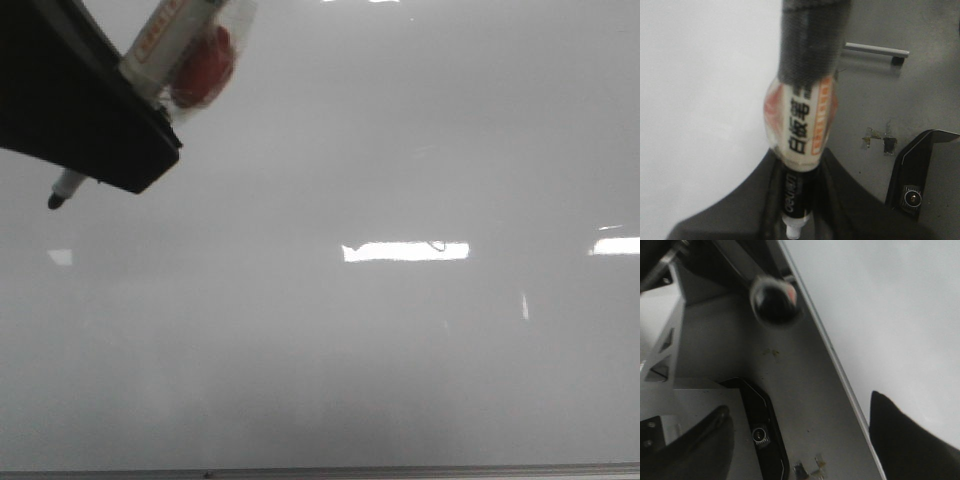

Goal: Write number 8 on whiteboard

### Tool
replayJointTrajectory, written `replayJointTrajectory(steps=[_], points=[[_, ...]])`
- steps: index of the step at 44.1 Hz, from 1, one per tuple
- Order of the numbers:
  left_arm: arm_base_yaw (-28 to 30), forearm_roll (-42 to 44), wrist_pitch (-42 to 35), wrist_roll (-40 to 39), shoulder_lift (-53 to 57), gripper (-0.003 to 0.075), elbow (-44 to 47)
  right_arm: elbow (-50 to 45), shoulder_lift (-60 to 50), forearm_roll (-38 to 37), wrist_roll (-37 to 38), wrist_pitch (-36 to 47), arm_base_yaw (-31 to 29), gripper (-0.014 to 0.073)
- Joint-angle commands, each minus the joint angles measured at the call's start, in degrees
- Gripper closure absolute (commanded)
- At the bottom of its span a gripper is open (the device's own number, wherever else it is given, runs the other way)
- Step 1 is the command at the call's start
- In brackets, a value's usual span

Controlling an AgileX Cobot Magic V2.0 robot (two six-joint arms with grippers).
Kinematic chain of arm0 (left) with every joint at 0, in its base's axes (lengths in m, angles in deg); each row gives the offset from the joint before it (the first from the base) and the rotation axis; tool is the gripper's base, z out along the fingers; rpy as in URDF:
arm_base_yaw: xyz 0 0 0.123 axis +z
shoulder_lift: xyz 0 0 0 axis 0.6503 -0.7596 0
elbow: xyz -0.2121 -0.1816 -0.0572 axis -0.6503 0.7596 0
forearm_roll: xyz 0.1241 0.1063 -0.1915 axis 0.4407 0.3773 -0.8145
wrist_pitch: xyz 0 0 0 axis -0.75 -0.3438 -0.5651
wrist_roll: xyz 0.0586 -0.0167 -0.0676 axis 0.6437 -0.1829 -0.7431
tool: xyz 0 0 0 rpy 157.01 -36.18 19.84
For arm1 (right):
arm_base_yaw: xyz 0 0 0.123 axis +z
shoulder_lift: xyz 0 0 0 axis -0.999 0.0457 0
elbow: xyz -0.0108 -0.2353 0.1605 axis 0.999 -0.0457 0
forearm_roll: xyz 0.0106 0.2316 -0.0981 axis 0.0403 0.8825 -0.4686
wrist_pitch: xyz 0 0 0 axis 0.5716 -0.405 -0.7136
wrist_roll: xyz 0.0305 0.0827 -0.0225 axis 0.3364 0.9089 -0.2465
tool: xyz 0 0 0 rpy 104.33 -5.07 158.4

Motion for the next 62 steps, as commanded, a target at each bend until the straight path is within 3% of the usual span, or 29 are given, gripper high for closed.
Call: replayJointTrajectory(steps=[1, 12, 15, 32, 34, 37, 42, 45, 49, 53, 62], points=[[-3.03, -0.47, -3.69, 0.04, 1.17, 0.0741, -2.00, 3.99, 1.87, 6.93, -5.41, 1.33, 1.98, 0.0016], [-5.01, -1.75, -5.10, -0.07, 1.17, 0.0741, -2.00, 7.93, 7.84, 8.21, -6.12, -0.31, 8.24, 0.0019], [-5.01, -1.75, -5.37, -0.07, 1.17, 0.0741, -2.00, 8.06, 8.48, 8.21, -6.12, 0.66, 9.01, 0.0060], [-5.01, -1.62, -6.29, -0.07, 1.17, 0.0723, -2.00, 8.06, 8.88, 4.52, -6.12, 1.39, 8.91, 0.0629], [-5.01, -1.74, -6.58, -0.07, 1.17, 0.0675, -2.00, 8.06, 8.88, 3.29, -6.05, 1.55, 8.91, 0.0672], [-5.01, -1.83, -6.67, -0.29, 1.17, 0.0566, -2.00, 8.06, 8.88, 1.95, -5.85, 2.01, 8.71, 0.0657], [-5.01, -1.98, -6.67, -3.98, 1.17, 0.0304, -2.00, 8.06, 8.88, 0.76, -4.51, 3.35, 7.12, 0.0657], [-5.01, -1.98, -6.67, -6.72, 1.74, 0.0246, -2.00, 7.95, 8.88, -0.78, -2.92, 3.49, 4.82, 0.0657], [-5.01, -1.98, -7.82, -7.44, 3.94, 0.0255, -1.24, 6.72, 8.67, -2.31, -0.74, 3.92, 0.97, 0.0657], [-5.01, -1.98, -11.63, -8.96, 8.56, 0.0314, 1.34, 3.12, 6.76, -2.22, -0.49, 8.42, -3.67, 0.0657], [-2.34, -2.49, -19.38, -16.18, 22.74, 0.0582, 11.71, -10.36, -1.15, 2.79, 0.61, 31.89, -10.72, 0.0657]])
